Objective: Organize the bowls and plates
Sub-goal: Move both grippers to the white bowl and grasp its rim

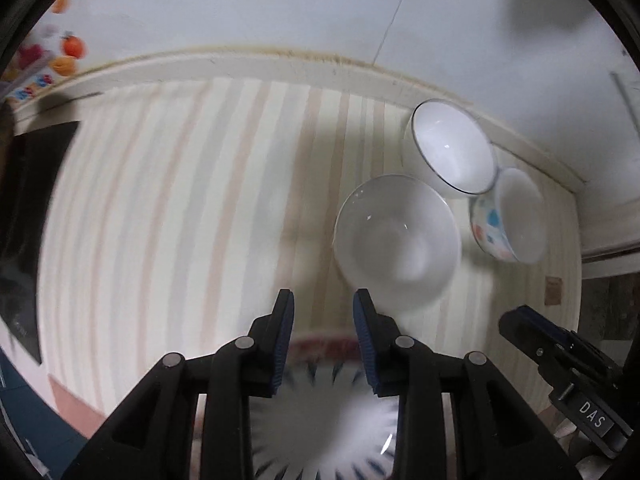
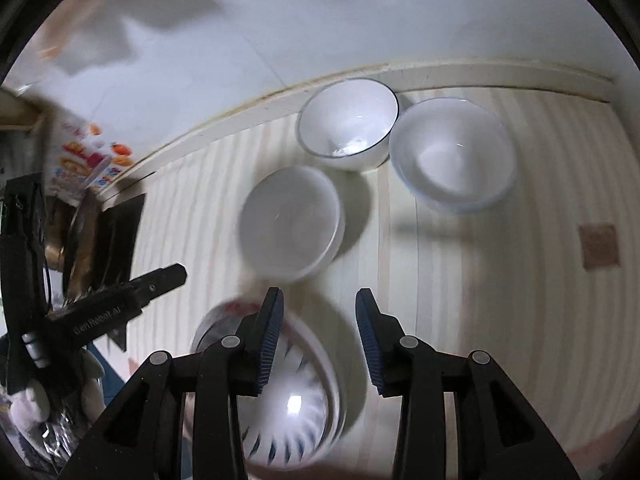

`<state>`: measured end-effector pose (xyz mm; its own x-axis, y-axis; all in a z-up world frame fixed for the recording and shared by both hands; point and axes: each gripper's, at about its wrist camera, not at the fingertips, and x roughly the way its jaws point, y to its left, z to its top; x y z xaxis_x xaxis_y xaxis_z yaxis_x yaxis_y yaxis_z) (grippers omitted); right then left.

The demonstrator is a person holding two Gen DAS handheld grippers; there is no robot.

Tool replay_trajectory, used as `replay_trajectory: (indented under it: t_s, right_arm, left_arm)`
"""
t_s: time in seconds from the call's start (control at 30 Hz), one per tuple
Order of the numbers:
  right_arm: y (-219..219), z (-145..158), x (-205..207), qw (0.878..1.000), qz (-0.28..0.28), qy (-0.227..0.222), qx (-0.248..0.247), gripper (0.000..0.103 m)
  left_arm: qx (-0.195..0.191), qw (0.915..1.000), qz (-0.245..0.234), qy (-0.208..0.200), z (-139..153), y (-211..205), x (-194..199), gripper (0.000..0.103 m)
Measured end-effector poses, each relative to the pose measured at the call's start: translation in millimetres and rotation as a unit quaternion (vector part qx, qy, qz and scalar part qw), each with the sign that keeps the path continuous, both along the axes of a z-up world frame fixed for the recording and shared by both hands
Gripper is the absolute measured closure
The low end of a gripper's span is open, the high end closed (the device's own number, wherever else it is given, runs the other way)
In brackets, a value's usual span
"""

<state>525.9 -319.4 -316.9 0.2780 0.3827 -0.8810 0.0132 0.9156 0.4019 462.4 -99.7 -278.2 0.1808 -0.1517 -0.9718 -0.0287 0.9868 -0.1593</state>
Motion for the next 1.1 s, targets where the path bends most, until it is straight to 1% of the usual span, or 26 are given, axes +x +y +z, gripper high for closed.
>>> replay_trajectory:
  t_s: [0.07,0.1,0.23,0.27,0.3,0.33,0.37,0.43,0.47,0.53,0.63,0.83,0.9,1.0,1.1]
  right_arm:
    - [2,-21,29,1.000,0.004,0.019,-0.003,0.063]
    - [4,-28,37,1.000,0.004,0.024,-0.005,0.063]
    - [14,-64,72,0.998,0.013,0.055,-0.010,0.063]
    - [16,-73,76,0.998,0.014,0.064,-0.008,0.063]
    - [18,-79,80,0.997,0.015,0.069,-0.006,0.068]
    - [21,-85,84,0.997,0.019,0.073,-0.006,0.077]
    - [27,-92,87,0.997,0.023,0.079,-0.014,0.089]
    - [30,-93,87,0.997,0.021,0.071,-0.022,0.089]
    - [31,-92,86,0.997,0.021,0.068,-0.026,0.089]
    - [31,-89,83,0.997,0.021,0.067,-0.024,0.089]
    - [25,-72,73,0.998,0.019,0.058,-0.020,0.089]
    - [4,-20,40,0.999,0.017,0.022,-0.021,0.089]
    - [-7,-4,25,0.999,0.017,0.011,-0.027,0.089]
    - [-20,9,2,0.999,0.015,0.008,-0.030,0.089]
    - [-36,14,-21,0.999,0.009,0.010,-0.032,0.089]
  left_arm:
    - [0.001,0.9999,0.000,0.017,-19,-4,18,0.075]
    - [-0.002,0.9997,-0.003,0.026,-27,-7,25,0.075]
    - [-0.002,0.9990,-0.018,0.042,-53,-17,44,0.076]
    - [-0.003,0.9987,-0.024,0.044,-57,-19,46,0.082]
    - [-0.006,0.9984,-0.029,0.047,-60,-20,47,0.085]
    - [-0.006,0.9982,-0.032,0.050,-62,-22,47,0.087]
    - [0.001,0.9983,-0.033,0.048,-61,-23,45,0.087]
    - [0.012,0.9982,-0.045,0.039,-58,-28,41,0.087]
    - [0.016,0.9980,-0.048,0.037,-53,-30,37,0.087]
    - [0.011,0.9981,-0.053,0.031,-42,-34,31,0.087]
    - [0.003,0.9981,-0.061,0.011,-15,-43,16,0.087]
    - [-0.005,0.9947,-0.093,-0.044,45,-73,-24,0.087]
    - [-0.008,0.9929,-0.104,-0.058,58,-84,-35,0.087]
    - [-0.011,0.9904,-0.120,-0.067,72,-101,-47,0.087]
    - [-0.011,0.9878,-0.141,-0.066,70,-116,-61,0.087]
